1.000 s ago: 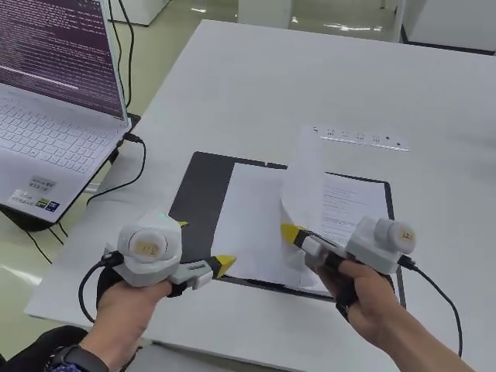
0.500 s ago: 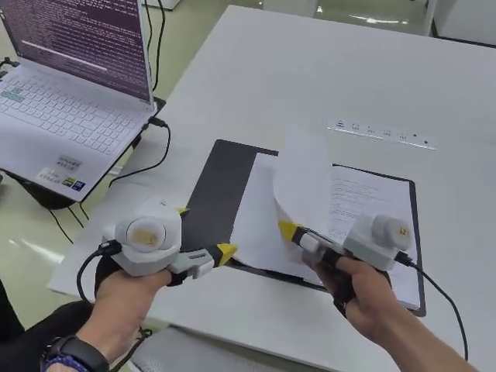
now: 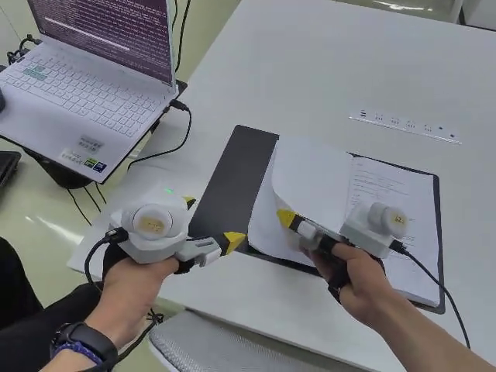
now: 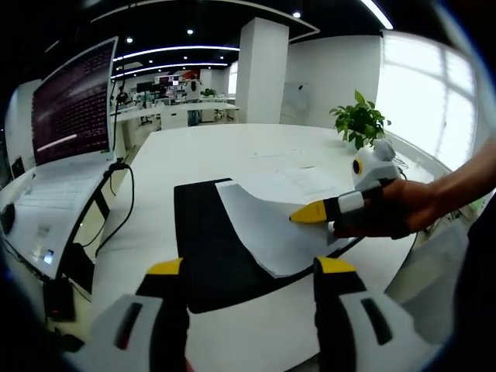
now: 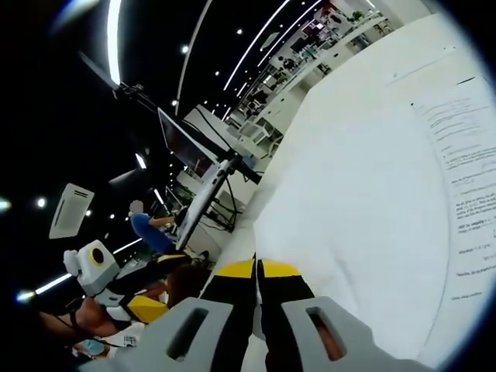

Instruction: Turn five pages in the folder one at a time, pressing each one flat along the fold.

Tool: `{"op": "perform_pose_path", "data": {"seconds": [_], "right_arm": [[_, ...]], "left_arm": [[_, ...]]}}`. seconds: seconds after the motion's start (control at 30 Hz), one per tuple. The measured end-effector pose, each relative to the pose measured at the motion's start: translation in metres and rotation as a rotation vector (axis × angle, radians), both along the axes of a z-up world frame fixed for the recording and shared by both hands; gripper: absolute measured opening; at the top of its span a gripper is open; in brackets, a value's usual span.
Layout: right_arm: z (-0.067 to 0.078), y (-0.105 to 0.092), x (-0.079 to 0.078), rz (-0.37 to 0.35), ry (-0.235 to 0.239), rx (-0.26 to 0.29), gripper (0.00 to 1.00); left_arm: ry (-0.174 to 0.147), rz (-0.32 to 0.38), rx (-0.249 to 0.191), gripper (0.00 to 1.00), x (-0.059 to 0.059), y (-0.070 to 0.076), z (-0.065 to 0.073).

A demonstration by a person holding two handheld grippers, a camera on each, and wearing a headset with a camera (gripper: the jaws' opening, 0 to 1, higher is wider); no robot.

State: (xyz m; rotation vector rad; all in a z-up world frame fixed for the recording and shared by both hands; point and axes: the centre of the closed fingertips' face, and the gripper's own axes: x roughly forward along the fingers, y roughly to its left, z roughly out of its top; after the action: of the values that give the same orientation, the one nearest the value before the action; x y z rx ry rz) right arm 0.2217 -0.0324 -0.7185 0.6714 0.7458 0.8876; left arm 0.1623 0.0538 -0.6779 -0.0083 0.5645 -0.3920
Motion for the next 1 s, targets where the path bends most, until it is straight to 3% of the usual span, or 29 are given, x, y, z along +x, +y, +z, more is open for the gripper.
{"op": "perform_pose_path", "data": {"seconds": [0.4, 0.63, 1.0], "right_arm": [[-0.02, 0.015, 0.006, -0.015, 0.047, -0.016, 0.0], [-0.045, 0.019, 0.009, -0.014, 0.099, -0.047, 0.0], [-0.07, 0.02, 0.011, -0.029, 0.159, -0.099, 0.0]], "left_arm": [[0.009, 0.005, -0.017, 0.65, -0.002, 0.001, -0.003], [0.01, 0.009, -0.016, 0.65, -0.001, 0.007, -0.001], [0.023, 0.029, -0.009, 0.65, 0.002, 0.019, -0.005]]}}
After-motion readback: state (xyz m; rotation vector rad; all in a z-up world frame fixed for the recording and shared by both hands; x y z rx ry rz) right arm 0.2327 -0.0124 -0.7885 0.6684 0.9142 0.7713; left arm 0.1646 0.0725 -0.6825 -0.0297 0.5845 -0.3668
